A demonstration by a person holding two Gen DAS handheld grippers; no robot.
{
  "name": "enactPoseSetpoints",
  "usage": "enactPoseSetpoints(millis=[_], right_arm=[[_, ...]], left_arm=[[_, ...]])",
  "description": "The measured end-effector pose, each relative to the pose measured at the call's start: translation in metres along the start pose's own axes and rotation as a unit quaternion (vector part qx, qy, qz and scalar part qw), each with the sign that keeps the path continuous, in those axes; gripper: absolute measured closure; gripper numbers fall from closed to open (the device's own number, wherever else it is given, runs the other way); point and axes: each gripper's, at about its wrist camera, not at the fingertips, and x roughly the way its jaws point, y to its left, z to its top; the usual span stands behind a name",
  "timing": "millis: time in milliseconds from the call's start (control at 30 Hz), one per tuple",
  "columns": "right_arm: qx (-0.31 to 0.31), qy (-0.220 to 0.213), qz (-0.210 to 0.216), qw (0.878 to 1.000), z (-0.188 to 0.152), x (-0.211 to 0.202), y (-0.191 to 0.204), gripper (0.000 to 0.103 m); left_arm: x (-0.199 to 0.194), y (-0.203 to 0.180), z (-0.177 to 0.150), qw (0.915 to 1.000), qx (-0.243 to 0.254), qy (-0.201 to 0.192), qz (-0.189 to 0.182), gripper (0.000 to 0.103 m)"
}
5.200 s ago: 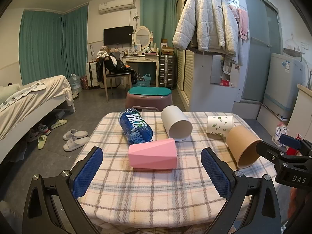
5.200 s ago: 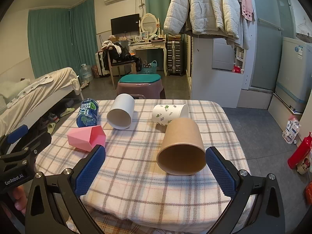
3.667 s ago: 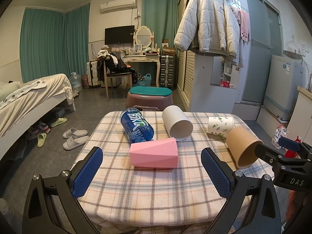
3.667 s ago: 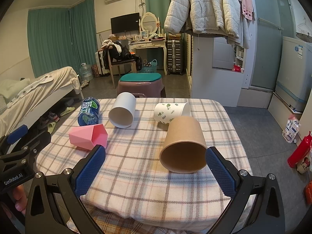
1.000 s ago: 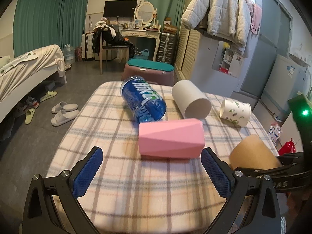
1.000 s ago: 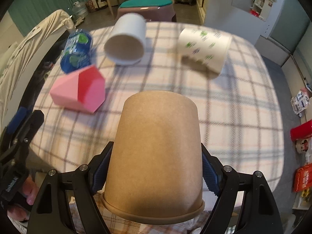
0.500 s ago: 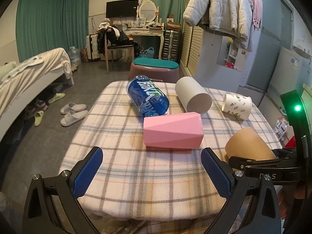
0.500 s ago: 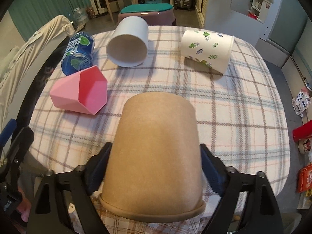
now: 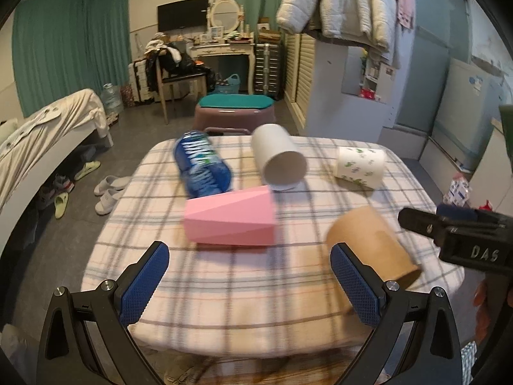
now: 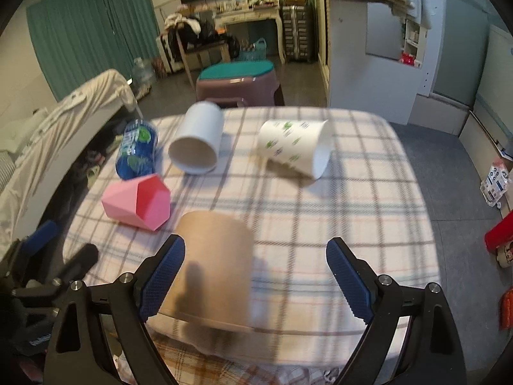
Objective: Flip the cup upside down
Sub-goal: 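Lift the tan cup with the right gripper and carry it toward the left gripper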
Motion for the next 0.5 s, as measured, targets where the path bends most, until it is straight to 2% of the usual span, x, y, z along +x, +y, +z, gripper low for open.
enactPoseSetpoints(millis=[133, 267, 400, 500], right_arm=[[0.005, -0.028, -0.01, 1.0, -0.001, -0.016, -0.026, 0.013], [-0.005, -0.055, -0.069, 0.996, -0.005, -0.026, -0.048, 0.013], [-0.006, -0.053, -0.078, 0.996, -0.008, -0.021, -0.065, 0.013], [-0.002, -0.049, -0.075, 0.996, -0.011, -0.015, -0.079, 0.013]], left_arm=[[-0.003, -0.024, 0.01, 0.9999, 0.013, 0.001, 0.004, 0.0], [-0.002, -0.048, 0.027, 0.9994, 0.033, 0.008, -0.001, 0.0], [0.004, -0.07, 0.042, 0.9983, 0.049, 0.028, -0.01, 0.0], [0.014, -0.082, 0.048, 0.9968, 0.051, 0.058, -0.022, 0.0]])
